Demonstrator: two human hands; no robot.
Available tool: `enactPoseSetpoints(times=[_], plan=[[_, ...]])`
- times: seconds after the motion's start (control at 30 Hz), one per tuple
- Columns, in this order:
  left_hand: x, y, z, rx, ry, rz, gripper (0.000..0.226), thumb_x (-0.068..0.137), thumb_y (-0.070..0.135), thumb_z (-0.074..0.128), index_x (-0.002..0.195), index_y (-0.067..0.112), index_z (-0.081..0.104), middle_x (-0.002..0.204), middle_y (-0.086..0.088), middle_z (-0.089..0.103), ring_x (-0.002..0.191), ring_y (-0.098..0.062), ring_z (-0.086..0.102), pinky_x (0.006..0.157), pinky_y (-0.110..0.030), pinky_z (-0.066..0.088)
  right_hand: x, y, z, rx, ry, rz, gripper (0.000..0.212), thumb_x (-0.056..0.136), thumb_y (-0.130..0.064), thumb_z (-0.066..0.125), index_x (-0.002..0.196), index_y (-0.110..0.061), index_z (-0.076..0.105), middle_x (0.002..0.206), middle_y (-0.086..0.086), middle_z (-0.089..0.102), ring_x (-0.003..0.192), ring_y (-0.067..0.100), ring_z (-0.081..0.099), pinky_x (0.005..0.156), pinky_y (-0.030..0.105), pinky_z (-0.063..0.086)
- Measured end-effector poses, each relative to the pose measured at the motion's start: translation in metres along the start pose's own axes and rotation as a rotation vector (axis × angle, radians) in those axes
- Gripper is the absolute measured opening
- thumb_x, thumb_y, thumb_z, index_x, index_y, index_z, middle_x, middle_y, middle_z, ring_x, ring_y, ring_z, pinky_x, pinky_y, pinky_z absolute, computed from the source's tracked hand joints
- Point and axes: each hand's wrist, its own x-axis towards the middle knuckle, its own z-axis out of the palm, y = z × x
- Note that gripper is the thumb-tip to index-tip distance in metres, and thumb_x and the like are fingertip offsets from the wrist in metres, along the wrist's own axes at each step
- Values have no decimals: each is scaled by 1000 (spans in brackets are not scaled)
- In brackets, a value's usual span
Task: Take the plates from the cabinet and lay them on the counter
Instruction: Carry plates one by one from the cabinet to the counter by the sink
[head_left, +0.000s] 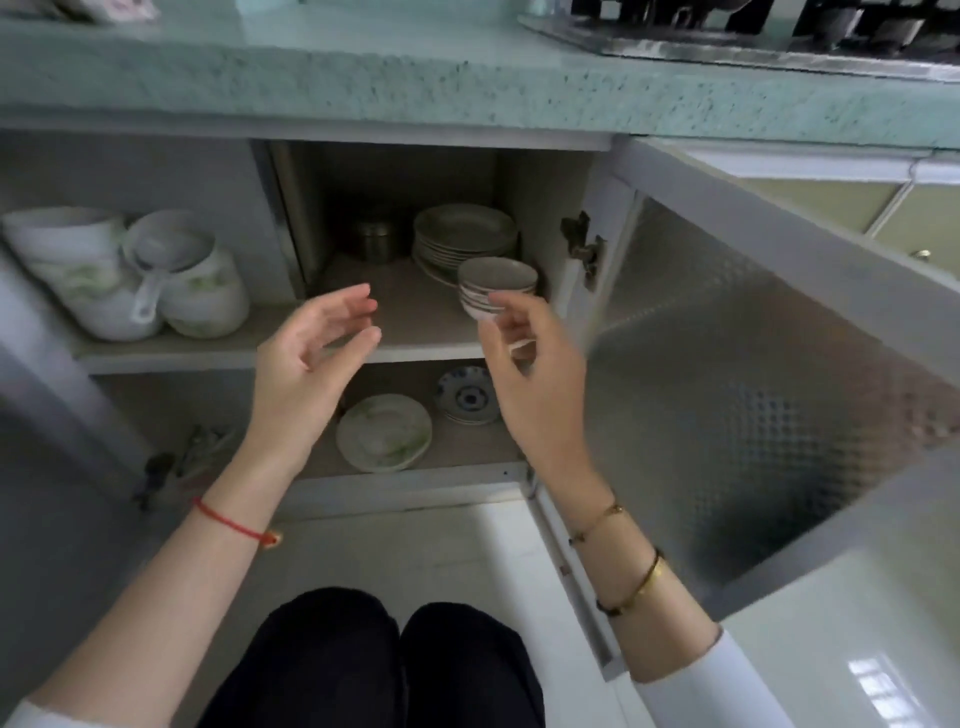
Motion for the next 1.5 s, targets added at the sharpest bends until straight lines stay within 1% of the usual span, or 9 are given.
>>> enactPoseSetpoints(times=[0.27,0.57,0.67,0.77,0.83,0.97,1.13,1.33,1.5], plan=[[14,-129,-15,121,77,-253,31,89,10,72,120,16,70,108,11,72,93,7,68,82,-9,53,-3,118,85,-48,-117,246,22,92,-21,64,111,-11,66,90,-3,66,75,-8,57,69,1,41],[36,-283,-33,162,112,-585,24,86,7,72,104,23,71,110,-8,75,108,-25,69,103,-46,51,-16,258,168,-166,-305,499,24,92,-25,65,110,-9,66,81,-15,60,72,-10,53,61,-6,36],[54,-337,-34,251,74,-637,30,89,12,71,119,13,68,115,-8,73,109,-23,69,104,-44,51,-15,306,198,-228,-382,560,24,92,-25,65,107,-8,65,92,1,67,75,7,59,60,2,41],[65,-373,-36,250,58,-664,41,89,8,71,129,4,61,122,-14,69,113,-27,67,104,-43,51,-11,340,218,-270,-410,605,24,90,-20,65,97,3,66,94,21,70,88,34,66,77,37,54],[72,-400,-38,307,28,-666,42,90,8,69,131,2,59,125,-14,66,118,-29,63,97,-33,53,-10,364,233,-327,-422,583,22,89,-17,66,91,5,66,90,25,70,88,39,66,80,46,53],[77,-441,-35,378,35,-695,36,88,0,67,123,-1,58,109,-11,65,101,-26,64,60,-4,45,-9,397,254,-462,-462,499,22,88,-15,66,98,4,68,97,25,72,92,38,67,80,39,50],[79,-468,-34,476,-5,-692,43,82,8,75,123,6,66,101,2,62,93,-15,57,66,-12,42,-5,420,271,-529,-474,494,27,88,-12,64,108,5,66,107,25,69,103,37,62,82,34,44],[83,-478,-33,541,-59,-704,51,77,6,76,127,1,65,122,-17,69,109,-30,67,84,-20,42,-4,421,283,-499,-461,597,30,81,4,60,110,8,67,113,27,69,110,39,61,101,42,43],[84,-481,-30,481,-4,-773,56,77,-2,72,132,0,58,110,-16,71,110,-30,64,81,-23,38,-5,421,284,-436,-390,640,25,75,12,60,99,12,68,100,23,71,99,32,65,82,32,48]])
